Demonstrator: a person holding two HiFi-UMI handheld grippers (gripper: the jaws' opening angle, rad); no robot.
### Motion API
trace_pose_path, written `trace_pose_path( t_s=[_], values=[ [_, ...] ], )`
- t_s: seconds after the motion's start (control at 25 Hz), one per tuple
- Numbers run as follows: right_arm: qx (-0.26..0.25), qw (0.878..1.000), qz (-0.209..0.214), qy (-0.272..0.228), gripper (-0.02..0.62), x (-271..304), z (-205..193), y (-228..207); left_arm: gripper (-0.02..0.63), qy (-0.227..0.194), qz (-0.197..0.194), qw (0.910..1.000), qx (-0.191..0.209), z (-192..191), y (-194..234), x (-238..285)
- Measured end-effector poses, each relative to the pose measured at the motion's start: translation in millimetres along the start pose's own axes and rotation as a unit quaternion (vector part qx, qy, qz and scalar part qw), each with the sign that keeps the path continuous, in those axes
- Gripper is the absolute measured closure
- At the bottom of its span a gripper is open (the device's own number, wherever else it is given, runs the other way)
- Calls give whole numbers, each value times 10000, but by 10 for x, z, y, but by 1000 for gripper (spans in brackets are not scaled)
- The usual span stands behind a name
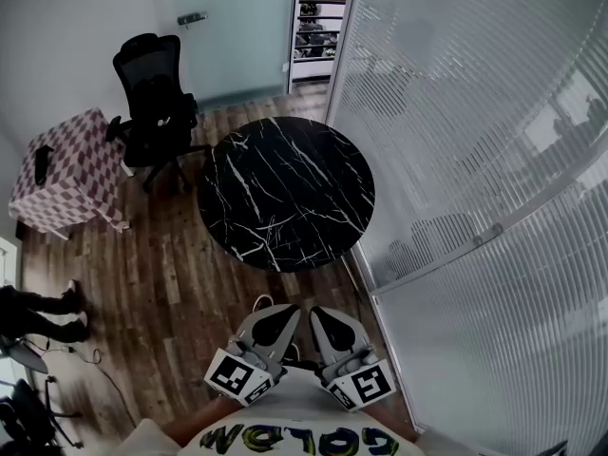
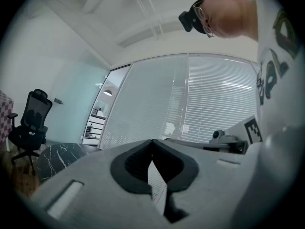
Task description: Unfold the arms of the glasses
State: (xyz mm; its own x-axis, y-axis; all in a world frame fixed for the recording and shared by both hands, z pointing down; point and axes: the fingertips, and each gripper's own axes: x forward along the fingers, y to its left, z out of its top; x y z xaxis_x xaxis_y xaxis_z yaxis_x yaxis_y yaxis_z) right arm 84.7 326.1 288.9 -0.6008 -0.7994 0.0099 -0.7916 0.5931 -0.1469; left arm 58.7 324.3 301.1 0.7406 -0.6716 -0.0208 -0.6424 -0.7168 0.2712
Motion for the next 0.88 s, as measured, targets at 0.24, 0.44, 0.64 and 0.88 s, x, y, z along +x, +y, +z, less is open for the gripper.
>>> trace_pose_path(
  t_s=[0.24,0.44,0.64,0.88],
  values=[
    [-8,10000,-70,38,594,356,-16,-140,603,48,-57,10000,-29,42,334,154],
    [-39,9999,-82,65,594,771,-43,-315,603,51,-34,10000,-30,105,742,348],
    [-80,9999,-39,77,594,1264,-3,-442,603,35,-33,10000,-43,222,1165,542],
    [-96,9998,-79,128,594,1788,40,-604,603,38,-76,10000,-37,399,1681,782]
  ],
)
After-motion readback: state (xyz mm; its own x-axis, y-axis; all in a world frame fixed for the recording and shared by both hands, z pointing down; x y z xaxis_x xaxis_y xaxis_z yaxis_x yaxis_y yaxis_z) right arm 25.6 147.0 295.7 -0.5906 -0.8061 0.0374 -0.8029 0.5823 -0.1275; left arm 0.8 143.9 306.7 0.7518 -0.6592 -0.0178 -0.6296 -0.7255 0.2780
